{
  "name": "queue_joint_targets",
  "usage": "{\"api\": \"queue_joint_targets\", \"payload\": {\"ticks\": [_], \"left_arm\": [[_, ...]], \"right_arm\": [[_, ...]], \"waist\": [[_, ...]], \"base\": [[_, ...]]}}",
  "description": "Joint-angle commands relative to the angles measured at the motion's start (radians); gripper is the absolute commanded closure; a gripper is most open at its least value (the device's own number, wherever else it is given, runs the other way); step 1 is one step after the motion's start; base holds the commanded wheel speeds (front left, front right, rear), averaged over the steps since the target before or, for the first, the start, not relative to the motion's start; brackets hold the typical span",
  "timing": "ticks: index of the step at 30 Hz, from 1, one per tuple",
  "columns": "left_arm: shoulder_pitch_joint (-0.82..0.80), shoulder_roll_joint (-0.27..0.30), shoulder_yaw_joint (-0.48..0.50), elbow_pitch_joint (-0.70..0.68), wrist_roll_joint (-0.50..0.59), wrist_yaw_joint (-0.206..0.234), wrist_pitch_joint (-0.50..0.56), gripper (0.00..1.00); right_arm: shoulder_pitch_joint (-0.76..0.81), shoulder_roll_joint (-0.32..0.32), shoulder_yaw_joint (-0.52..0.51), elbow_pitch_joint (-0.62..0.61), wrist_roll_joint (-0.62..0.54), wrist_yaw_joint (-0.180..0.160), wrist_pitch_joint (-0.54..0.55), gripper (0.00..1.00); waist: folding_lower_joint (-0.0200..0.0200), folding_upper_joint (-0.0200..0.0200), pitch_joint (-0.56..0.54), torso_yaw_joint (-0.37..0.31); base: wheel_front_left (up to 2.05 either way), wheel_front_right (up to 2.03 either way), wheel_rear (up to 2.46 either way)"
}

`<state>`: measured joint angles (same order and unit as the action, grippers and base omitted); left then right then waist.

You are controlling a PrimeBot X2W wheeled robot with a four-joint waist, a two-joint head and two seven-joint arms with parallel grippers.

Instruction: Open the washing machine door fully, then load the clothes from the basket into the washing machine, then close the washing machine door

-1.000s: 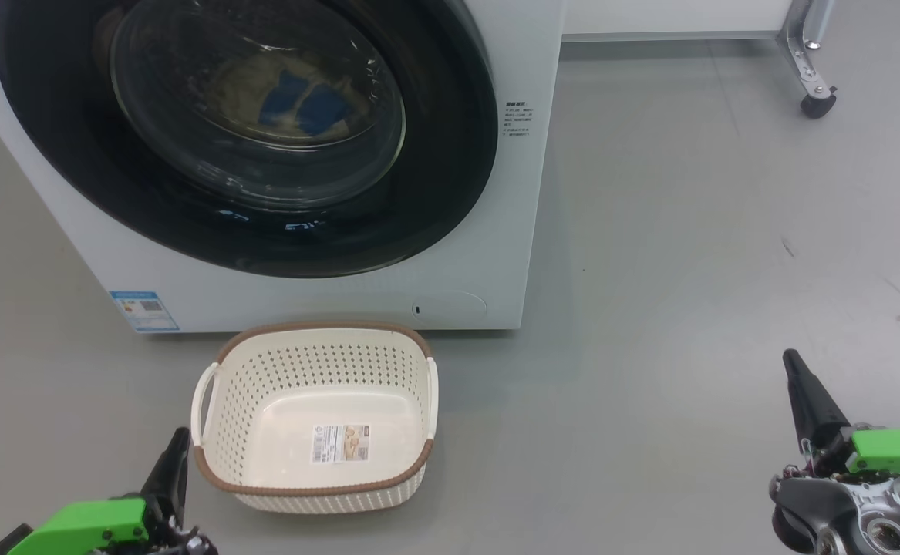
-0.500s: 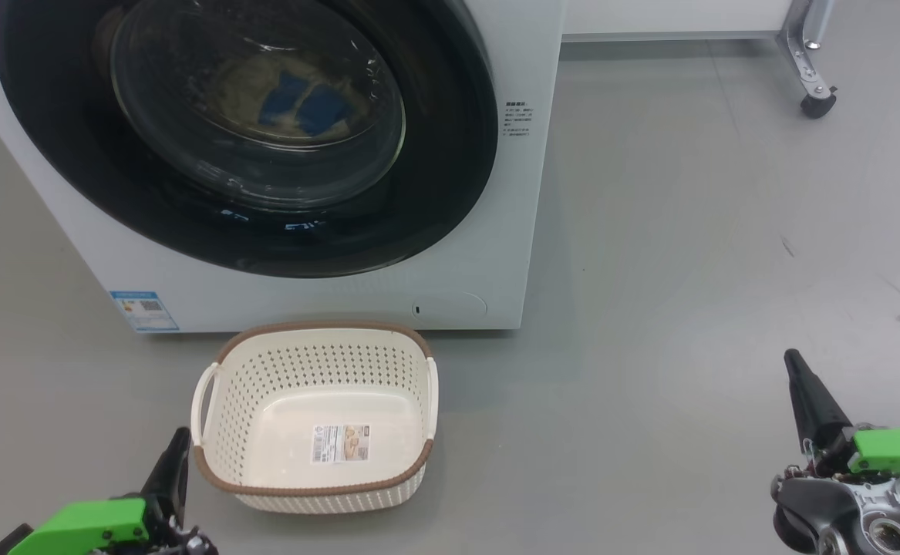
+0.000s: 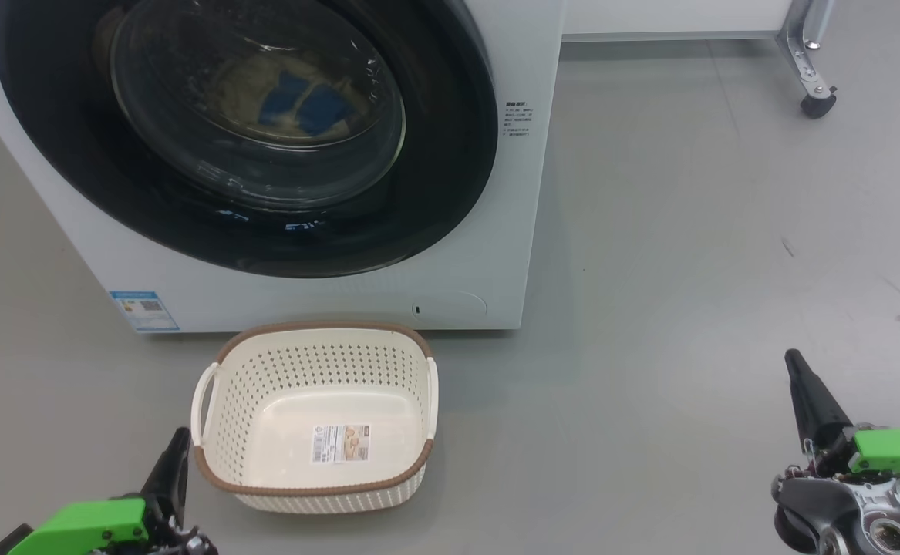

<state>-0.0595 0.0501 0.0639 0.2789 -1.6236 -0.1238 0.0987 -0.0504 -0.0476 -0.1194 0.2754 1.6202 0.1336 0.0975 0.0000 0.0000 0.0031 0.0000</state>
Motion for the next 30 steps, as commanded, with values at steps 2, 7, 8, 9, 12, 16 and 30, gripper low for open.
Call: {"api": "queue_joint_targets", "payload": {"ticks": [2, 7, 8, 9, 12, 16, 30], "left_arm": [[-0.048, 0.008, 0.040, -0.034, 0.007, -0.007, 0.007, 1.00], [-0.048, 0.007, 0.041, -0.034, 0.007, -0.007, 0.007, 1.00], [-0.048, 0.007, 0.041, -0.034, 0.008, -0.007, 0.007, 1.00], [-0.048, 0.007, 0.041, -0.034, 0.008, -0.007, 0.007, 1.00], [-0.048, 0.007, 0.041, -0.034, 0.008, -0.007, 0.008, 1.00], [-0.048, 0.006, 0.042, -0.034, 0.008, -0.007, 0.008, 1.00], [-0.048, 0.005, 0.043, -0.034, 0.010, -0.007, 0.009, 1.00]], "right_arm": [[-0.056, -0.011, 0.016, -0.031, -0.003, -0.003, 0.007, 1.00], [-0.057, -0.010, 0.016, -0.031, -0.003, -0.003, 0.008, 1.00], [-0.057, -0.010, 0.015, -0.031, -0.003, -0.003, 0.008, 1.00], [-0.057, -0.010, 0.015, -0.031, -0.004, -0.003, 0.008, 1.00], [-0.057, -0.010, 0.015, -0.031, -0.004, -0.003, 0.008, 1.00], [-0.057, -0.009, 0.014, -0.031, -0.004, -0.003, 0.009, 1.00], [-0.057, -0.008, 0.013, -0.031, -0.006, -0.003, 0.010, 1.00]], "waist": [[0.0000, 0.0000, 0.000, 0.000], [0.0000, 0.0000, 0.000, 0.000], [0.0000, 0.0000, 0.000, 0.000], [0.0000, 0.0000, 0.000, 0.000], [0.0000, 0.0000, 0.000, 0.000], [0.0000, 0.0000, 0.000, 0.000], [0.0000, 0.0000, 0.000, 0.000]], "base": [[0.00, 0.00, 0.00], [0.00, 0.00, 0.00], [0.00, 0.00, 0.00], [0.00, 0.00, 0.00], [0.00, 0.00, 0.00], [0.00, 0.00, 0.00], [0.00, 0.00, 0.00]]}}
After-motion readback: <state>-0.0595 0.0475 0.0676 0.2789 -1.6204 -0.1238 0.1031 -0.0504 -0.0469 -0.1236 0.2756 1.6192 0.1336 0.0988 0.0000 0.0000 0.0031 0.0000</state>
